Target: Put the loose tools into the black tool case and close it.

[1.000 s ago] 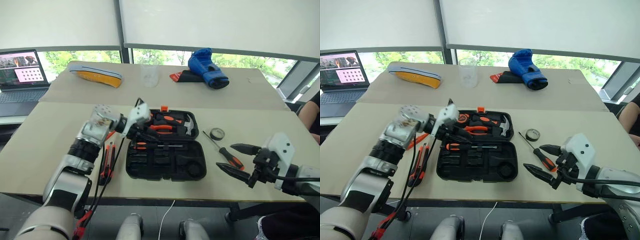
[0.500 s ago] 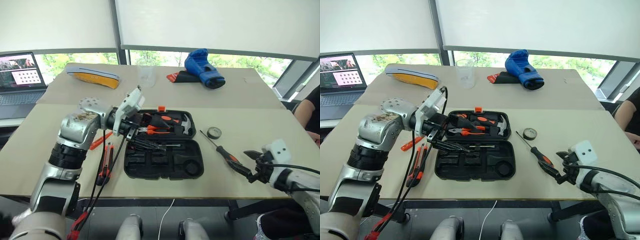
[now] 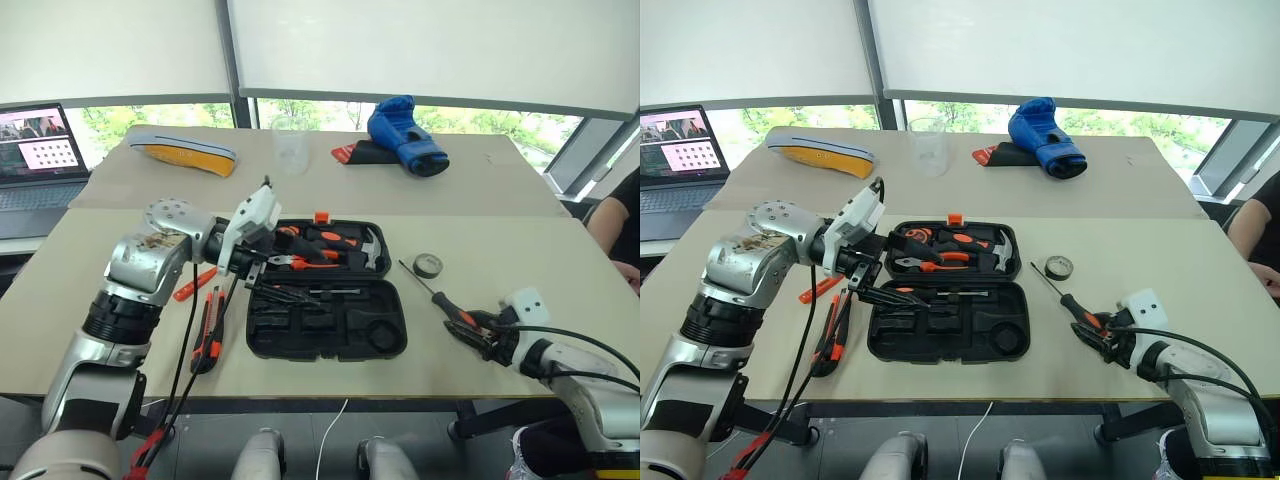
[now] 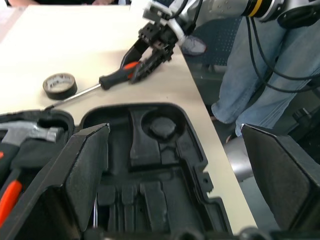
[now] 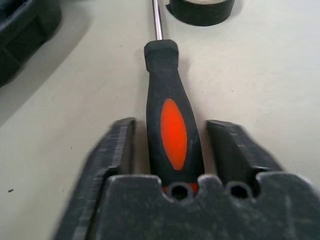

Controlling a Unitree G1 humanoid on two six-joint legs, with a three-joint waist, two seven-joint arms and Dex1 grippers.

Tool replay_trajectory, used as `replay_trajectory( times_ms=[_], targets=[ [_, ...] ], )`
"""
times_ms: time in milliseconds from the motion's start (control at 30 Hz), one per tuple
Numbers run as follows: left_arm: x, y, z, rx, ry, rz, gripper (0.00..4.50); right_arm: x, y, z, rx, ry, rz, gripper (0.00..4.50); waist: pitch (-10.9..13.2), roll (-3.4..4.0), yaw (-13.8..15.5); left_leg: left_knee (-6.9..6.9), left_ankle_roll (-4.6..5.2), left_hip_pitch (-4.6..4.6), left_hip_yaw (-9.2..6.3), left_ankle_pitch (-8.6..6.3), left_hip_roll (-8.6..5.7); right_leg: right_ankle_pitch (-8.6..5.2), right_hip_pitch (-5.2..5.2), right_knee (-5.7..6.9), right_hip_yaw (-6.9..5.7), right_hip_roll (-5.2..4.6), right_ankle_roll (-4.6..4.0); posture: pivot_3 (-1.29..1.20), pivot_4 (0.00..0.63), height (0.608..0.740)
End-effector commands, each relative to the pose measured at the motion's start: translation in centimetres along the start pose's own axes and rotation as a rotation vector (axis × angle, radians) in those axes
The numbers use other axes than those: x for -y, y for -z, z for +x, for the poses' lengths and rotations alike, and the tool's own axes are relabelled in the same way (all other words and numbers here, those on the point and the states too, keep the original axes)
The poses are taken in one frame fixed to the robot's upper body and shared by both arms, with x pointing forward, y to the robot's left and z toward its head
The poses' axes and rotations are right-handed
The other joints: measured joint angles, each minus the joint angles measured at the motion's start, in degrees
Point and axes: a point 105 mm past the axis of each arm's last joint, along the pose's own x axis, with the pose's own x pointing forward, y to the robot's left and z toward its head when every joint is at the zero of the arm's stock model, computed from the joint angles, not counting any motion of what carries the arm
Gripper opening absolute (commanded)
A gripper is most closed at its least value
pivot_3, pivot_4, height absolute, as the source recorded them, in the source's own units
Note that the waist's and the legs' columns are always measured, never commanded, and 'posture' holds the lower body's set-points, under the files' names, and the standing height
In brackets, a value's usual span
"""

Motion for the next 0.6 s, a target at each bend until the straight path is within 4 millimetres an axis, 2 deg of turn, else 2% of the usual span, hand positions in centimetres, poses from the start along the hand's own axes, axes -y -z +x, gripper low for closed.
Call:
replay_trajectory(
  times_ms=[33, 167, 267, 433, 533, 600],
  targets=[
    [-0.2, 0.5, -1.1, -0.031, -0.032, 0.013, 4.5, -0.1, -4.1, -1.7, 0.136, 0.009, -0.047, 1.02, 0.0, 0.02, 0.0, 0.0, 0.0, 0.0, 0.0, 0.0, 0.0, 0.0, 0.0, 0.0, 0.0, 0.0, 0.0, 0.0, 0.15, 0.74],
    [0.1, 1.3, -2.3, -0.062, -0.054, -0.009, 4.5, -1.2, -7.3, -2.5, 0.208, -0.048, -0.078, 1.01, 0.0, 0.04, -0.2, -0.03, 0.0, 0.01, 0.0, 0.0, 0.02, 0.0, -0.03, 0.02, 0.01, 0.02, -0.01, 0.0, 0.15, 0.74],
    [1.0, 1.9, -3.6, -0.094, -0.056, -0.036, 4.5, -4.3, -10.1, -1.9, 0.203, -0.238, -0.214, 1.01, 0.1, 0.17, -0.7, -0.03, 0.0, 0.02, 0.04, 0.0, 0.03, 0.02, -0.1, 0.01, 0.09, 0.03, -0.04, 0.0, 0.15, 0.74],
    [1.6, 2.2, -4.1, -0.117, -0.053, -0.043, 4.5, -7.5, -11.7, 0.3, 0.146, -0.444, -0.385, 1.01, 0.1, 0.12, -0.6, -0.11, -0.02, 0.09, -0.03, -0.01, 0.11, -0.01, -0.08, 0.0, 0.02, 0.12, -0.13, 0.0, 0.15, 0.74],
    [2.0, 2.5, -4.3, -0.148, -0.055, -0.031, 4.5, -10.2, -11.5, 2.4, 0.096, -0.593, -0.57, 1.01, 0.1, 0.13, -0.3, -0.12, -0.01, 0.03, -0.02, -0.01, 0.11, -0.03, -0.12, -0.02, 0.04, 0.12, -0.15, 0.0, 0.15, 0.74],
    [2.0, 2.5, -4.3, -0.146, -0.065, -0.029, 4.5, -11.3, -11.0, 3.2, 0.073, -0.66, -0.648, 1.01, 0.1, 0.13, -0.1, -0.12, -0.01, -0.08, -0.01, -0.01, 0.1, -0.03, -0.22, -0.02, 0.05, 0.12, -0.15, 0.0, 0.15, 0.74]
  ],
)
